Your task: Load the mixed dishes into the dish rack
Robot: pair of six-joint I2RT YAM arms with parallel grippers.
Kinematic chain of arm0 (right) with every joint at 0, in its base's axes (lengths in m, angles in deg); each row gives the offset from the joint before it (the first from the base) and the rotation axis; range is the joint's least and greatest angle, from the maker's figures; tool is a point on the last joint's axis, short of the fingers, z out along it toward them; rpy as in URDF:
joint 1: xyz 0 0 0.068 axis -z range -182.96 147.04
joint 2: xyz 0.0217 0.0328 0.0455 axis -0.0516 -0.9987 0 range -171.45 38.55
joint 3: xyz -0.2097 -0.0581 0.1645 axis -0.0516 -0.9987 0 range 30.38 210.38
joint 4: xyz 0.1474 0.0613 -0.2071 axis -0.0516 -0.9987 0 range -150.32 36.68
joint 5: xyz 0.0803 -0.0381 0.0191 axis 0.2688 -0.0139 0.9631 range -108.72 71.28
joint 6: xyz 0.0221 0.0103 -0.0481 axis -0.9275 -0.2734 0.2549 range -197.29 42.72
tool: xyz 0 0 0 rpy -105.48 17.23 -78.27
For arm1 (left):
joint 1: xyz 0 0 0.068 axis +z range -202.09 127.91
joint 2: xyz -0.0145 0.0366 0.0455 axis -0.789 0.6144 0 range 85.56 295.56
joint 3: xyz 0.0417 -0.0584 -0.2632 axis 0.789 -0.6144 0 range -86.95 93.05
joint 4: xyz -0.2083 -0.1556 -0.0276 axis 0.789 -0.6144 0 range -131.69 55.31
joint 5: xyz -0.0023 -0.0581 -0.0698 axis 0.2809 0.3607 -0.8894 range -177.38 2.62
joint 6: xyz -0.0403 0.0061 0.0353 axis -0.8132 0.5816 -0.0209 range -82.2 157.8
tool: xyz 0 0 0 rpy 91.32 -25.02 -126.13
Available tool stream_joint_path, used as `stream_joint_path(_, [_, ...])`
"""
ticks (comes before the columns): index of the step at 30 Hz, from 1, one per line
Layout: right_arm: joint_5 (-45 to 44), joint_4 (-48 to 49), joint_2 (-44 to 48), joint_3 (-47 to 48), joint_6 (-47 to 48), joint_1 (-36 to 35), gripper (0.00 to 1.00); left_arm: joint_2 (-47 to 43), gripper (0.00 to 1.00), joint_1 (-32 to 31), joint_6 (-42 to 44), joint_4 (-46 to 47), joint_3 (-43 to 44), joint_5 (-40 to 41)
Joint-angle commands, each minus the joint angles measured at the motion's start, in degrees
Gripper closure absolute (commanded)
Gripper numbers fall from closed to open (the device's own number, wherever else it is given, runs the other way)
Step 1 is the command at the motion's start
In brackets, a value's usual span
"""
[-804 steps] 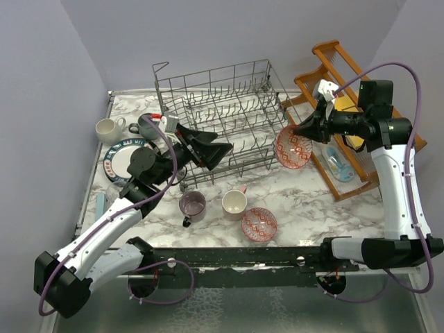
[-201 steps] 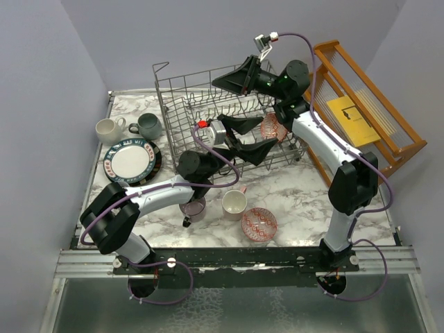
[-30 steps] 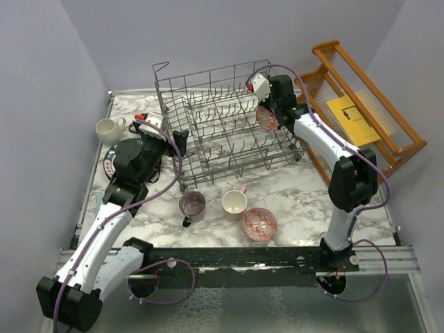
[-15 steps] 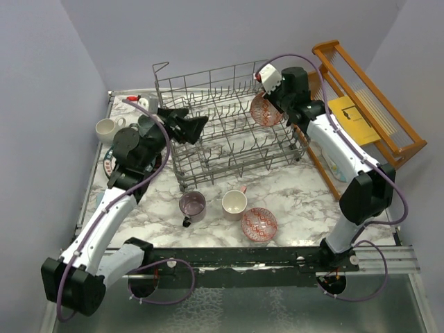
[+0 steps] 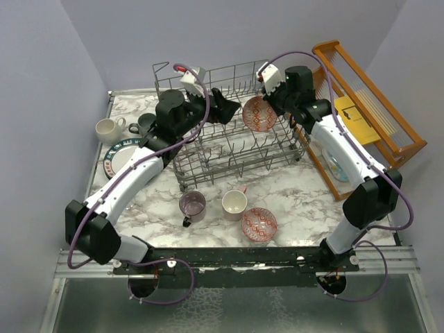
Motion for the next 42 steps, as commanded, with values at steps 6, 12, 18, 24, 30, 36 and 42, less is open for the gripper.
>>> stream_joint_path(6, [8.7,-0.4,3.8,4.1,-3.6,-0.2,0.99,9.6,0.21,-1.2,3.3,-8.5,9.7,8.2])
stream_joint_path(12, [12.1,-1.6,4.3,5.0,-4.3,-0.2,0.99,14.8,0.21,-3.9,4.8,-10.3,13.9,11.0])
stream_joint_path(18, [14.3,-2.0,4.6,4.9,-4.3,-0.2,0.99,18.5,0.32,-4.8,5.4,-11.9,16.4,11.7])
stream_joint_path(24, [16.3,-2.3,4.8,4.7,-4.4,-0.2,0.99,19.5,0.61,-4.8,5.9,-12.8,17.3,10.4])
stream_joint_path(30, [18.8,-2.9,4.9,4.3,-4.7,-0.2,0.99,20.5,1.00,-4.8,5.9,-9.7,16.0,8.0])
stream_joint_path(36, [25.3,-5.4,5.9,4.6,-7.1,0.9,0.33,16.8,1.00,-2.8,3.5,-0.2,10.0,4.9])
stream_joint_path(42, [35.0,-5.3,6.9,3.3,-14.4,4.5,0.02,13.8,1.00,0.2,-0.1,11.5,2.6,-0.7])
